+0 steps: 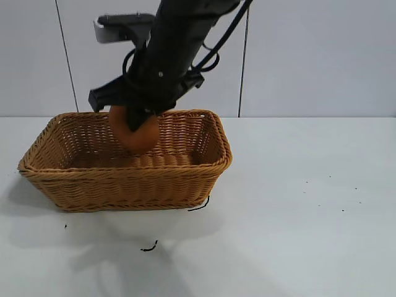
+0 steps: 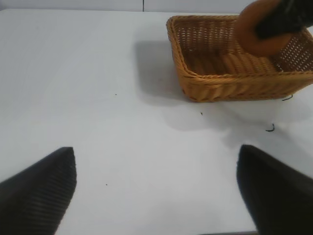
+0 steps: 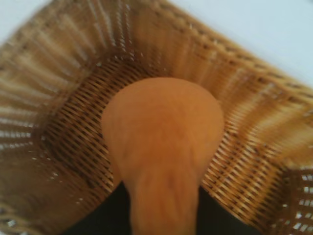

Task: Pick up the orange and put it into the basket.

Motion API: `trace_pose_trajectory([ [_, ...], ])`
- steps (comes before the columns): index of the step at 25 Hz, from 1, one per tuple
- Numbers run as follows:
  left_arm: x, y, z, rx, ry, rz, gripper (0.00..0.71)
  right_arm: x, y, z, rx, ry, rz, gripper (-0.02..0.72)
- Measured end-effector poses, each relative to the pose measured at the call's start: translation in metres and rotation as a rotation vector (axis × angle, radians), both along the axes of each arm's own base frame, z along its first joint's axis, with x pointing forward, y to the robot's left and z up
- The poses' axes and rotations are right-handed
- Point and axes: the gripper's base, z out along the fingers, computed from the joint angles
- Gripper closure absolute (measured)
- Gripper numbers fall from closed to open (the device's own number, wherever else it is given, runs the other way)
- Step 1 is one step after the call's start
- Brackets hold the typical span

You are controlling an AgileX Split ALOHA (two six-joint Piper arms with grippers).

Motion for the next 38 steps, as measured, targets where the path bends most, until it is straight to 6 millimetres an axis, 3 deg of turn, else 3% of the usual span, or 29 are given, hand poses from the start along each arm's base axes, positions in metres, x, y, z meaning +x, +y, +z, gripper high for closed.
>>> trace_pose_trajectory([
  [2,0.000,0.000,0.000,0.000,0.000,0.000,0.071,-0.001,-0.001,0.003,-0.003,0.004,0.000,0.246],
  [4,0.000,0.000,0.000,0.000,0.000,0.000,0.071,-0.003,-0.002,0.011,-0.006,0.006,0.001,0.112],
  [7,0.000,0.000,0.000,0.000,0.000,0.000,0.071,-0.002,-0.004,0.036,-0.009,-0.002,-0.001,0.042],
  [11,0.000,0.000,0.000,0.000,0.000,0.000,0.071,0.014,-0.016,0.085,0.015,-0.022,-0.048,0.026],
  [16,0.000,0.000,0.000,0.000,0.000,0.000,0.071,0.045,-0.060,0.127,0.037,-0.078,-0.166,0.027],
  [20,0.000,0.000,0.000,0.000,0.000,0.000,0.071,0.071,-0.117,0.130,-0.001,-0.079,-0.294,0.027],
  [23,0.000,0.000,0.000,0.000,0.000,0.000,0.071,0.088,-0.171,0.129,-0.052,-0.069,-0.405,0.027],
  [30,0.000,0.000,0.000,0.000,0.001,0.000,0.071,0.099,-0.274,0.124,-0.098,0.027,-0.627,0.028],
  [34,0.000,0.000,0.000,-0.001,0.001,-0.001,0.071,0.095,-0.300,0.121,-0.104,0.105,-0.684,0.034],
  [38,0.000,0.000,0.000,0.000,0.001,0.000,0.071,0.089,-0.303,0.119,-0.133,0.170,-0.667,0.040],
])
